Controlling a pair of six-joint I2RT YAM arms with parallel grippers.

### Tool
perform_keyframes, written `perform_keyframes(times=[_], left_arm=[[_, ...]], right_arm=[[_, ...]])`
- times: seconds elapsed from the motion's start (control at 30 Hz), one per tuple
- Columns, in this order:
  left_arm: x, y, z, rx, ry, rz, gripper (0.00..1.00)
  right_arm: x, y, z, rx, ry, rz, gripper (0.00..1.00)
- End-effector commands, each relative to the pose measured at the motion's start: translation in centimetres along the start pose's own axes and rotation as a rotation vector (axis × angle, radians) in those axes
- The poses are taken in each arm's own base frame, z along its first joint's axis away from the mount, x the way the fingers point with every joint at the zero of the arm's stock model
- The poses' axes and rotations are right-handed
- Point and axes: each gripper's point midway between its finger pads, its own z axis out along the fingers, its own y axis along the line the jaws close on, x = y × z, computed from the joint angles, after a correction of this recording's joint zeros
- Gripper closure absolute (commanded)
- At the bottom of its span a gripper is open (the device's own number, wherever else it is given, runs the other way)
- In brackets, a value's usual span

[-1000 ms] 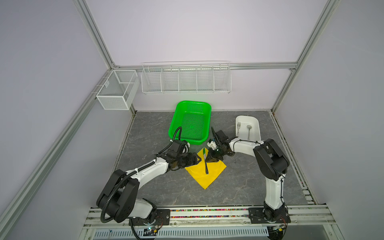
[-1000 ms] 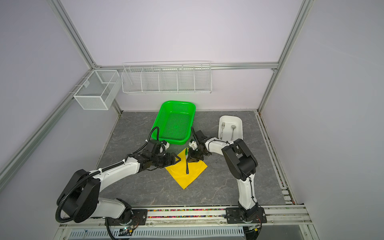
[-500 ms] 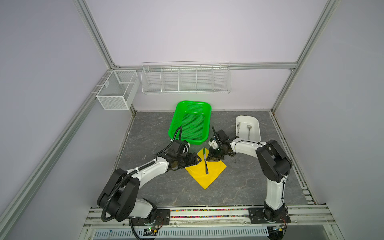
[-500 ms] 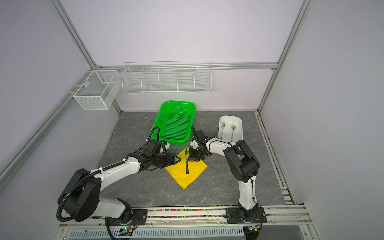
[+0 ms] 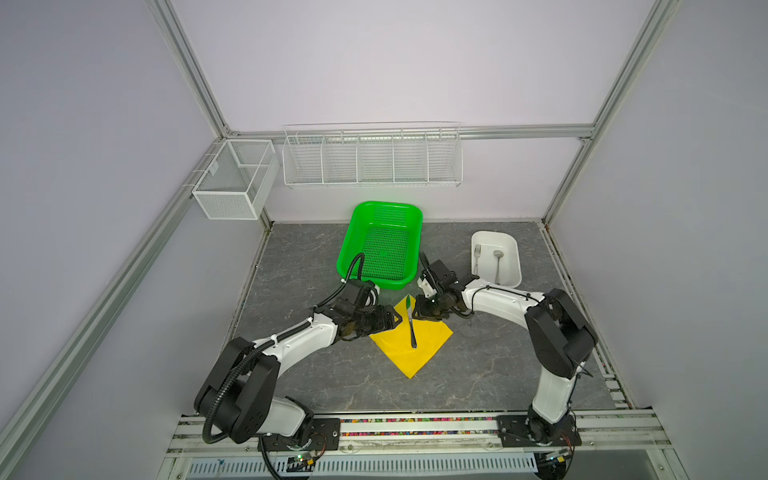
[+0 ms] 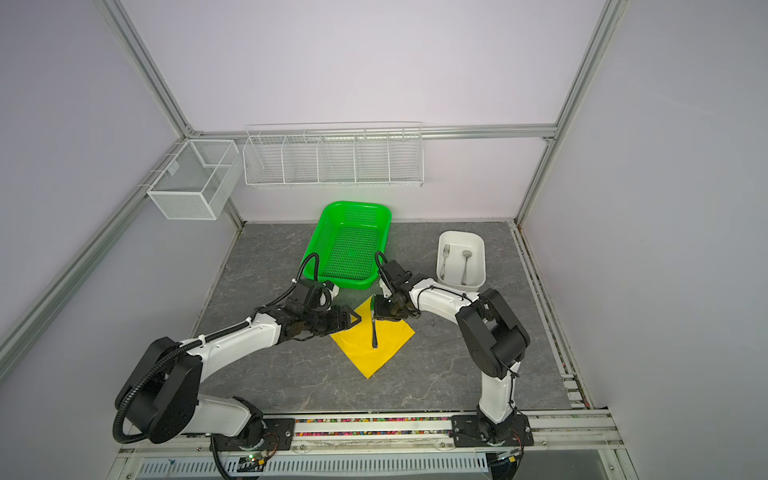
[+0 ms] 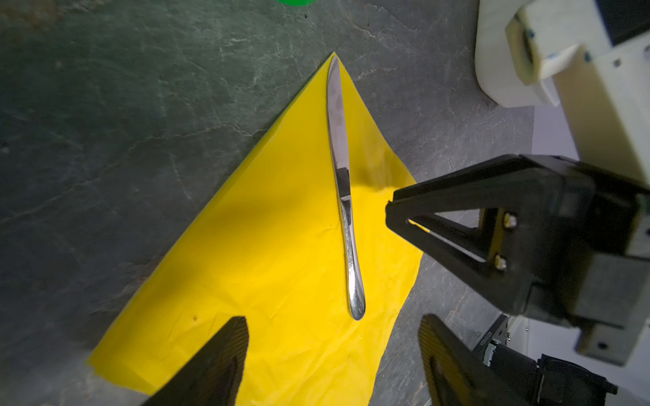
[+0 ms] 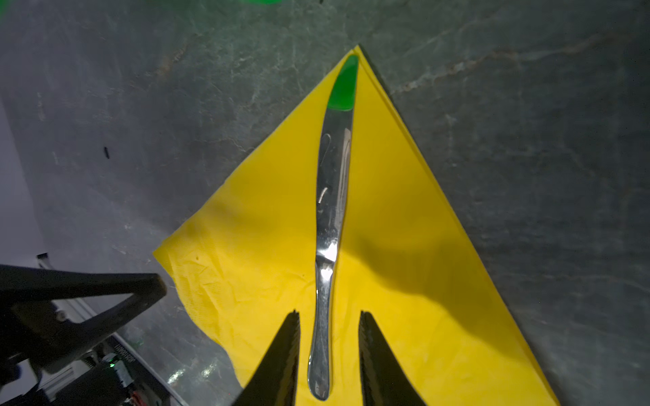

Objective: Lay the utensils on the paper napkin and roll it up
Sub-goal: 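Lower the knife onto the napkin and open the right gripper, then lift the right gripper off the knife and move it to the white tub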

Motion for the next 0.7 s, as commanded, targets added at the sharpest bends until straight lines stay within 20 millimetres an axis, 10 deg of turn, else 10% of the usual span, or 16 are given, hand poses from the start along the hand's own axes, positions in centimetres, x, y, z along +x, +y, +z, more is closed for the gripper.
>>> perform_keyframes(times=[0.0, 0.67], left_arm=[[-0.3, 0.1, -0.3, -0.006, -0.015, 0.001, 0.23], [1.4, 1.7, 1.7, -0.017, 0.061, -0.005, 0.36]], right_arm=[[0.4, -0.5, 0.0, 0.114, -0.022, -0.007, 0.68], [1.5, 0.3, 2.2, 0.225, 0.007, -0.059, 0.74]])
